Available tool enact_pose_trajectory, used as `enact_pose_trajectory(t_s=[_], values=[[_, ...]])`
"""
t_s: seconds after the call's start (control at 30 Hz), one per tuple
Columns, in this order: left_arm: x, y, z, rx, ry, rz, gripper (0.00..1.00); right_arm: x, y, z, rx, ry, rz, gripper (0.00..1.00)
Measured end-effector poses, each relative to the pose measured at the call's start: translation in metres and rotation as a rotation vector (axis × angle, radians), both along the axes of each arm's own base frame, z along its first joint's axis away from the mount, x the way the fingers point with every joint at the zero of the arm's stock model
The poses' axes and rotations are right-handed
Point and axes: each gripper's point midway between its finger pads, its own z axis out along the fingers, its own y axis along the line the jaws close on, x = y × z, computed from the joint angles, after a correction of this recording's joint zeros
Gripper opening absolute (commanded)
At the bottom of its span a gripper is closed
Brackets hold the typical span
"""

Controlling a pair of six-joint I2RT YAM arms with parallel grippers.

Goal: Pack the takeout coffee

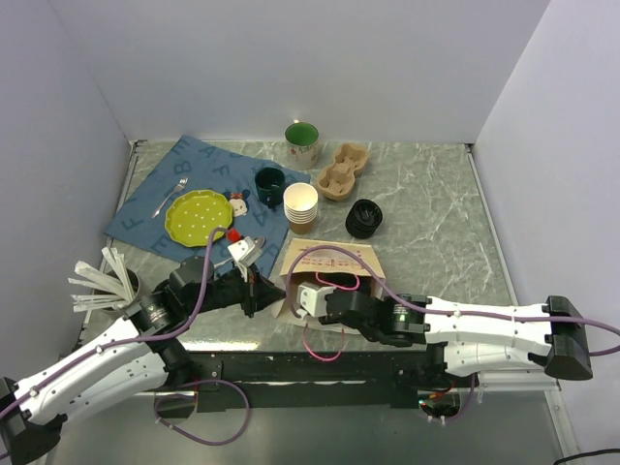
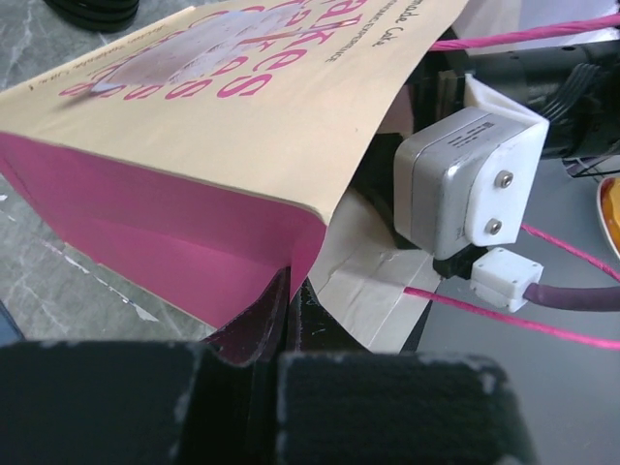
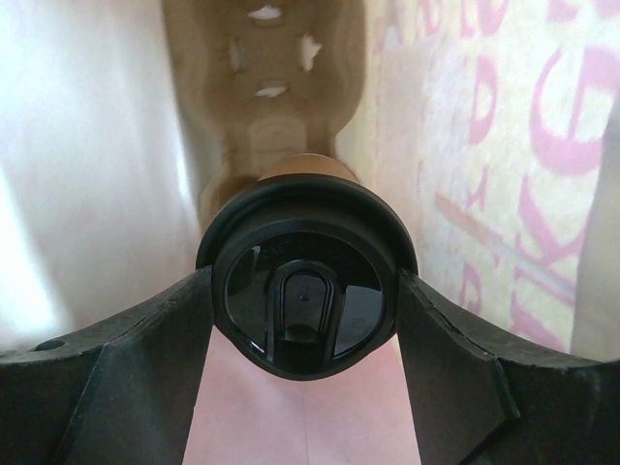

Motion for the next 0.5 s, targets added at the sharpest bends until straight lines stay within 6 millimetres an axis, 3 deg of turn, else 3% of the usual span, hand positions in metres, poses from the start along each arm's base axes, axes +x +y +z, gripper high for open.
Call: enact_pose_trajectory(t_s=[0.5], values=[[0.007, -0.002, -0.008, 0.034, -0.011, 0.014, 0.01, -0.002, -0.016, -0.001, -0.02, 0.032, -0.046, 0.45]])
